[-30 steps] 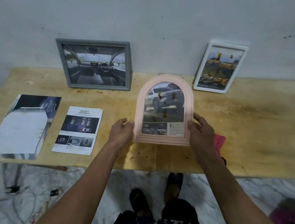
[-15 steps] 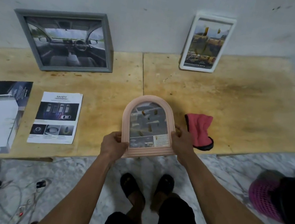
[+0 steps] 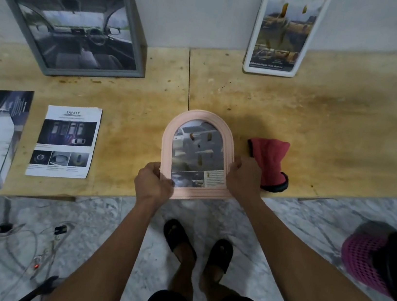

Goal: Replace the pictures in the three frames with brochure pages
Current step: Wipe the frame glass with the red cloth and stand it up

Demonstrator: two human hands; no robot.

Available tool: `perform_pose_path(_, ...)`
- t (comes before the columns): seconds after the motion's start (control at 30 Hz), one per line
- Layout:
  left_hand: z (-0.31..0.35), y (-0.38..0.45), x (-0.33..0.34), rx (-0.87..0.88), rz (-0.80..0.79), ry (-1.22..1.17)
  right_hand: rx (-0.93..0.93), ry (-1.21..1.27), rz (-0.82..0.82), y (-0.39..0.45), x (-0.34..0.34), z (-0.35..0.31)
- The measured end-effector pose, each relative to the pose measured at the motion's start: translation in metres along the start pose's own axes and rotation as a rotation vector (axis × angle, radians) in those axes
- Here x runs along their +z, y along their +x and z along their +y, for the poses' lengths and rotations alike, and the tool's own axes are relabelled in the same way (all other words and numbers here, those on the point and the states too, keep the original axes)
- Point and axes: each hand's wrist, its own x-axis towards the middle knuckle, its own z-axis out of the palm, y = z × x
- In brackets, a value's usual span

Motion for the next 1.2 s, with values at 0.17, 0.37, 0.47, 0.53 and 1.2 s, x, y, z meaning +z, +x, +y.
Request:
perform_pose_path(0.17, 0.0, 0.004, 0.005, 0.065, 0.06, 0.032, -0.018, -0.349, 0.222, 0.013, -0.028, 0.008)
perform_pose_path(0.37, -0.006, 0.024, 0.013, 0.198, 0.187, 0.111, 0.055, -0.484, 0.119, 0.03, -0.017, 0.04)
perform_pose_path(0.47, -0.008, 0.034, 0.019, 0.286, 0.231, 0.19, 0.023, -0.503, 0.133, 0.035, -0.012, 0.044)
perform_pose_path(0.53, -0.007, 0.036, 0.023, 0.305, 0.258, 0.246, -0.054, -0.505, 0.18, 0.038, -0.014, 0.049)
perform_pose_path(1.2, -0.025, 0.063, 0.026, 0.526, 0.244, 0.554, -0.347, -0.07, 0.11, 0.036, 0.033, -0.039)
